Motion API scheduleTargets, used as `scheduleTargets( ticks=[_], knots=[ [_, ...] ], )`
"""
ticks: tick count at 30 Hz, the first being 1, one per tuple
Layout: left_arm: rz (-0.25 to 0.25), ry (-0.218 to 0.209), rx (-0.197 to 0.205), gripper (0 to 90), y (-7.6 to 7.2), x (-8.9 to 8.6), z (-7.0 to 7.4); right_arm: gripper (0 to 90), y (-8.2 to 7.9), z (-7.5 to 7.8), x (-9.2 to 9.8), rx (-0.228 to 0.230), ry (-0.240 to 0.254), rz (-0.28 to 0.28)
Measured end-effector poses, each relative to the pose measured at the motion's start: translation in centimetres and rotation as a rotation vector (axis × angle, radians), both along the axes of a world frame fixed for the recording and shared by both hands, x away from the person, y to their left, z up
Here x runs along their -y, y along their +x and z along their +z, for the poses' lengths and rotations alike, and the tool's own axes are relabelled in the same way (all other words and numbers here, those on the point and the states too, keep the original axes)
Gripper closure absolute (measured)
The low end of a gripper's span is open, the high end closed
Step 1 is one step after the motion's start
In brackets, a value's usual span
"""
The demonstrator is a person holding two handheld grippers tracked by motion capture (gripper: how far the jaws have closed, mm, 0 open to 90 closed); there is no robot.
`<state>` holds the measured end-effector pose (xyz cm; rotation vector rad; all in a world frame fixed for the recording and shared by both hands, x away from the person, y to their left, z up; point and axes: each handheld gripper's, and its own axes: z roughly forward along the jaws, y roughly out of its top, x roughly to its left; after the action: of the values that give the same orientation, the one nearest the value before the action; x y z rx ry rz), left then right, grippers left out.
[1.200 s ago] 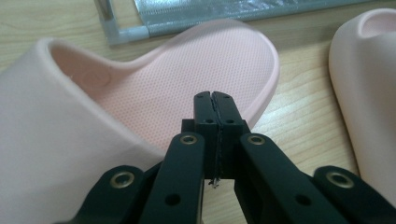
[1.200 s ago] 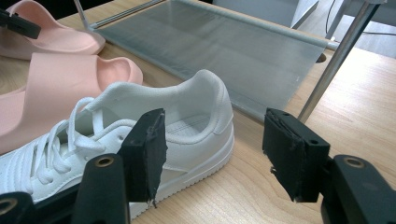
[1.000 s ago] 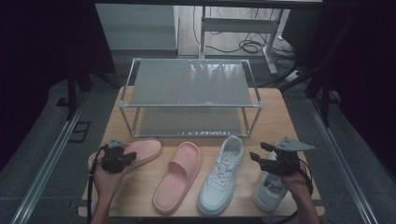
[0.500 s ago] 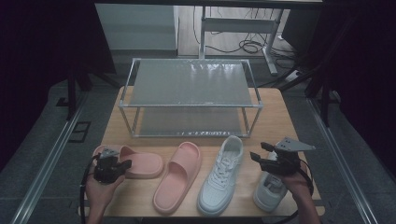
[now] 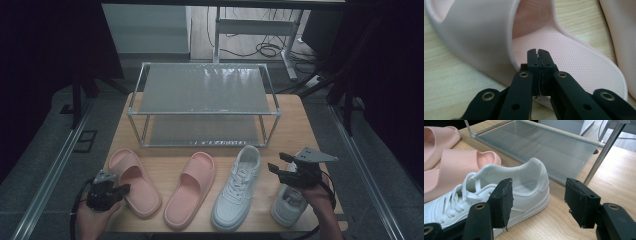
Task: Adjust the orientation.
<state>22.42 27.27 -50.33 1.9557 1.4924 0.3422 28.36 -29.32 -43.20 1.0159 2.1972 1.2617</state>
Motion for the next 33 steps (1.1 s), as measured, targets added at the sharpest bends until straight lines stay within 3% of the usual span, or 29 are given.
scheduleTargets(
  ticks=[18, 21, 22, 25, 29, 33],
  knots=[
    [0.039, -0.002, -0.003, 88.7, -0.8, -2.6, 0.3, 40.2, 0.1, -0.1, 0.1, -0.006, 0.001, 0.002],
    [0.034, -0.036, 0.014, 88.8, -1.2, -3.0, 0.7, 40.2, 0.1, -0.1, 0.1, -0.007, 0.0, -0.001],
    [0.044, -0.076, 0.035, 89.1, -1.3, -3.5, 1.1, 40.2, 0.1, -0.1, 0.1, -0.007, -0.001, -0.002],
    [0.063, -0.098, 0.068, 90.0, -1.4, -4.2, 1.7, 40.2, 0.0, -0.1, 0.0, -0.003, 0.0, 0.0],
    [0.083, -0.108, 0.087, 90.0, -0.7, -4.8, 2.3, 40.1, 0.0, -0.1, -0.1, -0.005, -0.005, 0.004],
    [0.119, -0.105, 0.095, 90.0, 1.5, -5.9, 2.7, 40.1, 0.1, -0.1, -0.2, -0.006, -0.008, 0.006]
  ],
)
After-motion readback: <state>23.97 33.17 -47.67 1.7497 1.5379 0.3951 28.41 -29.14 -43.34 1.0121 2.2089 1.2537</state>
